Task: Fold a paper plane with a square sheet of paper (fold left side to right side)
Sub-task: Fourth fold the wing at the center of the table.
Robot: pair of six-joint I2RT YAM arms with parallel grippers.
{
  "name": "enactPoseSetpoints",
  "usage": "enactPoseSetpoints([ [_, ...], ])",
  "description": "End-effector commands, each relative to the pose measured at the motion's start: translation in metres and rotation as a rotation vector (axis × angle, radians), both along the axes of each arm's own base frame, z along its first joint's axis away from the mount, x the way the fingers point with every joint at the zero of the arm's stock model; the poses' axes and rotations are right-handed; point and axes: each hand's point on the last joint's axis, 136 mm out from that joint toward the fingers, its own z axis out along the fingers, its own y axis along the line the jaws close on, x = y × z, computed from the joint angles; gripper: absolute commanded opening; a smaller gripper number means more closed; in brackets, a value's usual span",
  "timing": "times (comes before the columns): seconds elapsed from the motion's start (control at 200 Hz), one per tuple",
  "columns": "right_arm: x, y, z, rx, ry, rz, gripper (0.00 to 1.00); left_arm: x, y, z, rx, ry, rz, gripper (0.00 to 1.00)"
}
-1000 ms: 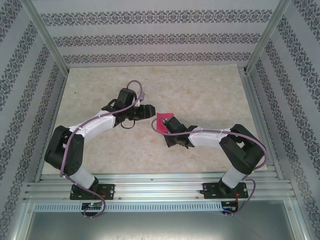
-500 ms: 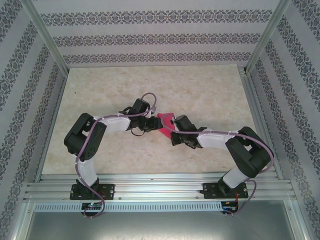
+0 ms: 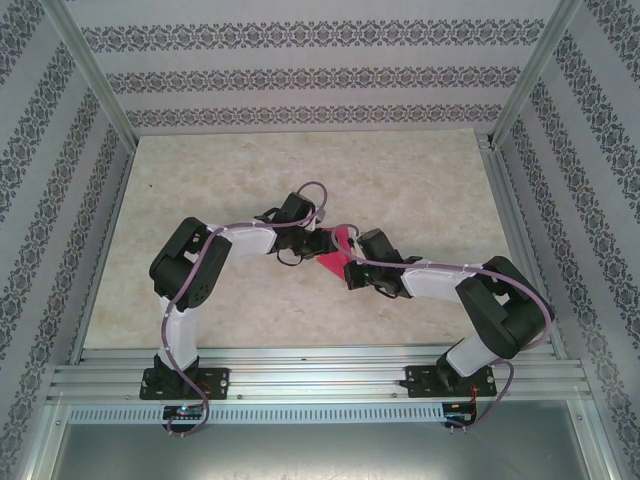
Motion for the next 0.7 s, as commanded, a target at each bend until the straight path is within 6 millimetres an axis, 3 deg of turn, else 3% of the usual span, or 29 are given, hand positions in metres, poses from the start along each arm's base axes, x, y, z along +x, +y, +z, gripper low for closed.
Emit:
enactPoseSetpoints([
  [0.0,0.001,0.003,0.008,0.062,-0.002,-0.005,0.09,-0.002,-0.002,-0.008,0.025,0.010,-0.006,0.40],
  [0.23,0.005,0.005,0.013,0.133,0.039,-0.016,0.13,-0.006,-0.006,-0.016,0.028,0.025,-0.018,0.40],
  [0.485,0.001,0.010,-0.007,0.142,0.124,-0.007,0.12,-0.008,-0.005,-0.025,0.049,0.038,-0.019,0.41],
  [0.694,0.002,0.003,-0.004,0.167,0.126,-0.039,0.13,-0.009,-0.004,-0.032,0.069,0.045,-0.022,0.42],
])
